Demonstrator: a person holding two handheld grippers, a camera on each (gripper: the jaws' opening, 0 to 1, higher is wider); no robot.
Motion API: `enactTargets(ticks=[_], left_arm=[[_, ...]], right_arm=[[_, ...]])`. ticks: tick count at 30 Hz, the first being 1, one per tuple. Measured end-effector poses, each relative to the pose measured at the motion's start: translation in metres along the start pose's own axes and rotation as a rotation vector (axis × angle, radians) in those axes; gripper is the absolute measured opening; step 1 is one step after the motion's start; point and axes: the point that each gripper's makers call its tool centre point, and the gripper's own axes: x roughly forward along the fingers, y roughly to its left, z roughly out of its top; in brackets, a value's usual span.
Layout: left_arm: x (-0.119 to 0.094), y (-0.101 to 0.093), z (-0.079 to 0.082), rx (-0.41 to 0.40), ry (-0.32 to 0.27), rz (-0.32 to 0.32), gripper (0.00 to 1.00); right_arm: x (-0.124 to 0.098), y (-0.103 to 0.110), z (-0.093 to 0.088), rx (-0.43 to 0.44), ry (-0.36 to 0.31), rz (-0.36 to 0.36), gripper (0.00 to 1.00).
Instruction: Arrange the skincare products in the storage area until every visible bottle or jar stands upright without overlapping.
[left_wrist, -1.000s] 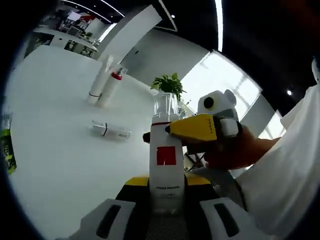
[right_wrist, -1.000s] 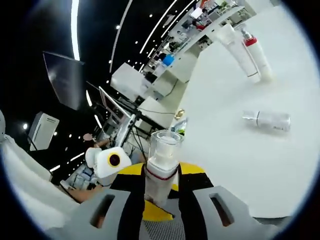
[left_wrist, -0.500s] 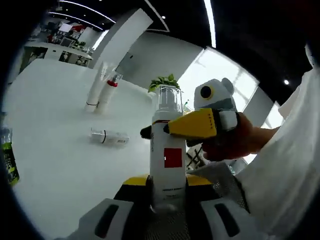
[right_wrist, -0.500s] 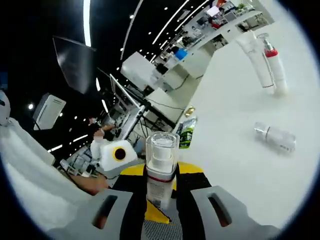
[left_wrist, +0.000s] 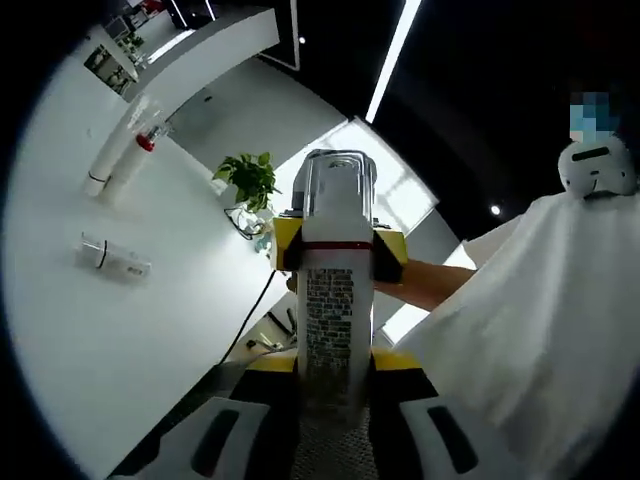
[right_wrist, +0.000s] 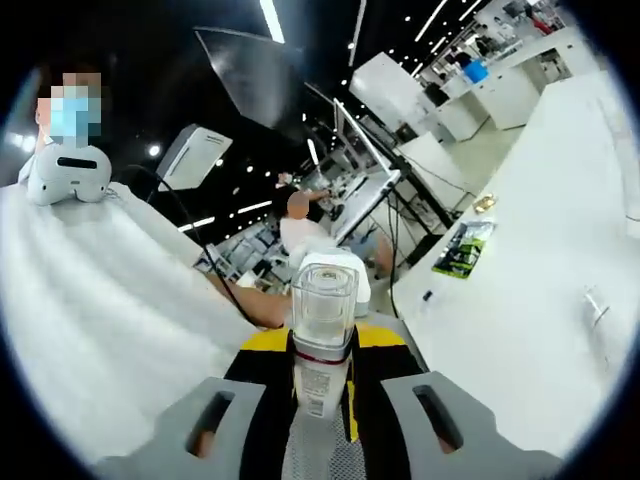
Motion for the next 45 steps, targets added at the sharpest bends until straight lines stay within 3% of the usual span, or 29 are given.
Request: enactTargets(ticks=[1, 7, 8, 10, 13, 16, 17, 19, 21, 22, 28, 32, 35, 36, 37, 39, 43, 45], left_arm=[[-0.002, 0.002, 0.002, -0.005, -0.005, 0.007, 0.24], [-0.015, 0.038, 0.012, -0.012, -0.07, 0.201, 0.23], [-0.019, 0.047, 0.012, 0.011, -0.059, 0.256, 0.23], [-0.023, 0.054, 0.015, 0.003, -0.082, 0.293, 0.23], [-0.034, 0.071, 0.018, 0.026, -0.092, 0.418, 0.23], [-0.042, 0.082, 0.018, 0.057, -0.076, 0.515, 0.23], [-0.047, 0.088, 0.019, 0.076, -0.075, 0.564, 0.23], [-0.051, 0.091, 0.018, 0.093, -0.059, 0.599, 0.23], [-0.054, 0.095, 0.016, 0.126, -0.033, 0.654, 0.23], [-0.051, 0.091, 0.016, 0.117, -0.036, 0.631, 0.23], [-0.051, 0.091, 0.015, 0.159, -0.009, 0.65, 0.23], [-0.05, 0.095, 0.017, 0.239, 0.006, 0.672, 0.23], [-0.047, 0.09, 0.016, 0.227, 0.007, 0.64, 0.23], [-0.047, 0.087, 0.017, 0.258, 0.012, 0.617, 0.23], [-0.05, 0.086, 0.019, 0.247, 0.001, 0.617, 0.23], [-0.044, 0.075, 0.026, 0.216, -0.062, 0.536, 0.23], [-0.044, 0.077, 0.025, 0.218, -0.053, 0.539, 0.22], [-0.043, 0.073, 0.028, 0.205, -0.078, 0.507, 0.22]], right_arm=[[0.0, -0.002, 0.001, 0.004, -0.002, -0.004, 0.2], [0.0, -0.039, 0.008, 0.088, -0.093, -0.216, 0.2], [0.001, -0.046, 0.011, 0.094, -0.128, -0.262, 0.21], [0.001, -0.055, 0.014, 0.124, -0.174, -0.334, 0.21], [0.002, -0.069, 0.014, 0.181, -0.211, -0.449, 0.21], [0.004, -0.076, 0.014, 0.169, -0.226, -0.537, 0.22], [0.007, -0.077, 0.013, 0.158, -0.225, -0.548, 0.22], [0.008, -0.079, 0.006, 0.157, -0.177, -0.58, 0.21], [0.01, -0.079, 0.007, 0.15, -0.19, -0.586, 0.21], [0.009, -0.08, 0.009, 0.143, -0.213, -0.597, 0.21], [0.006, -0.078, 0.007, 0.162, -0.211, -0.567, 0.2], [0.002, -0.073, 0.007, 0.101, -0.196, -0.566, 0.18], [0.001, -0.07, 0.006, 0.084, -0.203, -0.555, 0.18], [0.001, -0.069, 0.007, 0.087, -0.21, -0.548, 0.19], [0.001, -0.067, 0.01, 0.095, -0.226, -0.52, 0.19], [-0.001, -0.063, 0.016, 0.131, -0.271, -0.482, 0.21], [0.002, -0.062, 0.015, 0.086, -0.237, -0.486, 0.21], [0.002, -0.06, 0.018, 0.087, -0.251, -0.474, 0.22]])
